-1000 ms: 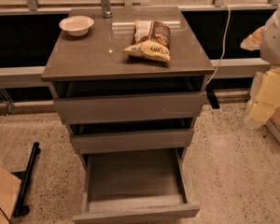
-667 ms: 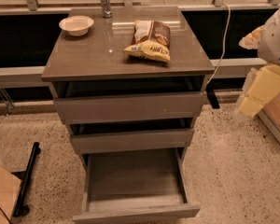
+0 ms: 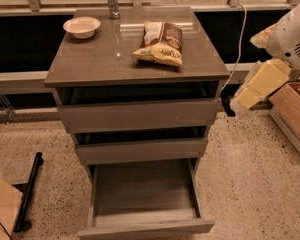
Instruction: Place brown chip bag into bottom drawer
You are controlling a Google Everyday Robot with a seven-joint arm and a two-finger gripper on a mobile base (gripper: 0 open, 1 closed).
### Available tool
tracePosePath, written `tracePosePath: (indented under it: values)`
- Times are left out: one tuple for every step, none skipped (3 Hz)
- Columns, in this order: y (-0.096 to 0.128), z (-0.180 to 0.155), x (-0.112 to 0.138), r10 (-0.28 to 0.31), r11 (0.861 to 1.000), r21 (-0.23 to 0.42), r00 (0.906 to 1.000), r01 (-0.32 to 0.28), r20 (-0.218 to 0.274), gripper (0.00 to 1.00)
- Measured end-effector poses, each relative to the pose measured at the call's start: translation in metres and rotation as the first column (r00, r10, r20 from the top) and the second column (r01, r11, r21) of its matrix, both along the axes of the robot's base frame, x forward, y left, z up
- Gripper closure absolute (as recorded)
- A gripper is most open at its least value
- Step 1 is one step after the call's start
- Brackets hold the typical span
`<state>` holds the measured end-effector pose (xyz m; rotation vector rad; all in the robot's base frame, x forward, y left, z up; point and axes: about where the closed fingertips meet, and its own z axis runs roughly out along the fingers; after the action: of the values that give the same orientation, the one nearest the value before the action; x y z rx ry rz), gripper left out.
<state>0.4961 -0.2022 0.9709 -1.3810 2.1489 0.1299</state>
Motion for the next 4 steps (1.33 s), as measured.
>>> tracePosePath:
  values:
    - [-0.002, -0.016, 0.003, -0.074, 0.996, 0.047, 0.9964, 0.076, -0.040, 0.00]
    - [0.023, -0.047, 0.036, -0.127, 0.980, 0.148, 0.9895, 0.136, -0.071, 0.00]
    - [0.073, -0.080, 0.139, -0.097, 0.964, 0.248, 0.9949, 0.101, -0.029, 0.00]
    - [0.108, -0.083, 0.208, -0.055, 0.955, 0.294, 0.9984, 0.048, 0.015, 0.00]
